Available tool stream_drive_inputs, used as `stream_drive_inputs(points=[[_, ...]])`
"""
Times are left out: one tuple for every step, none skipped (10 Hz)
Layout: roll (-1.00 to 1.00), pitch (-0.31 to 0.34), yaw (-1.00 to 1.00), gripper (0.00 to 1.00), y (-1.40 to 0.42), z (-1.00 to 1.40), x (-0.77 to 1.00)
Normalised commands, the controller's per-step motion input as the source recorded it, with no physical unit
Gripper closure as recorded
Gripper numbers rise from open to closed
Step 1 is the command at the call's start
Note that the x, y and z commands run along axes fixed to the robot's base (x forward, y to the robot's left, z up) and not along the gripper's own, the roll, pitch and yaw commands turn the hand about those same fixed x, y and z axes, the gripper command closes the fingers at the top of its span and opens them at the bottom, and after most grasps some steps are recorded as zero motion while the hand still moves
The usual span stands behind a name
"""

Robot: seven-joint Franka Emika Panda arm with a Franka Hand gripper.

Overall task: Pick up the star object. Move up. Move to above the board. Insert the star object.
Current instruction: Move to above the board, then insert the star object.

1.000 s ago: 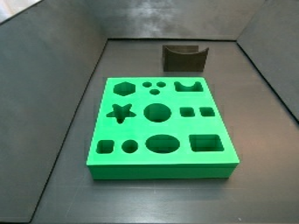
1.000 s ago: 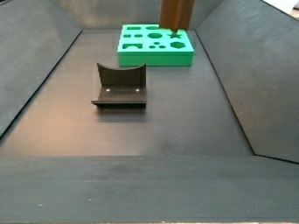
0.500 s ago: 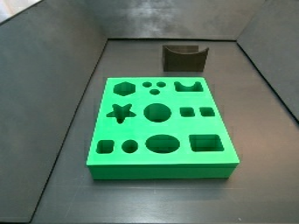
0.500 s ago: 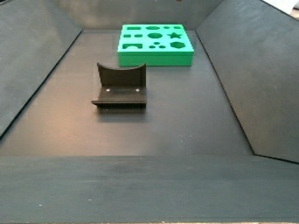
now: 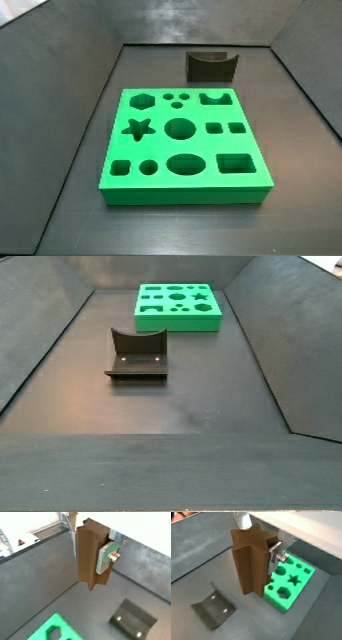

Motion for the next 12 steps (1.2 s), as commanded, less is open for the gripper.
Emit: stream_drive_inputs(points=[[-0.01,0.119,0.0,1.0,-1.0,0.11,0.02],[-0.01,0.105,0.01,1.0,-1.0,0.11,0.02],[0.0,0.116,0.01,1.0,-1.0,0.12,0.04],[0.0,0.132,0.0,1.0,-1.0,0.13,0.06],[0.0,0.141,0.0,1.0,-1.0,0.13,0.07],[0.01,0.144,0.01,1.0,-0.96,0.13,0.11],[0.01,0.143,0.01,1.0,-0.76,0.11,0.11],[0.01,0.132,0.01,1.0,-0.39,0.07,0.09],[0.01,0.11,0.01,1.0,-0.23,0.05,0.06],[-0.02,-0.02,-0.01,1.0,0.03,0.0,-0.02],[0.0,-0.207,-0.18,1.0,0.0,-0.22,-0.31],[0.0,-0.221,-0.26,1.0,0.0,-0.35,-0.4]])
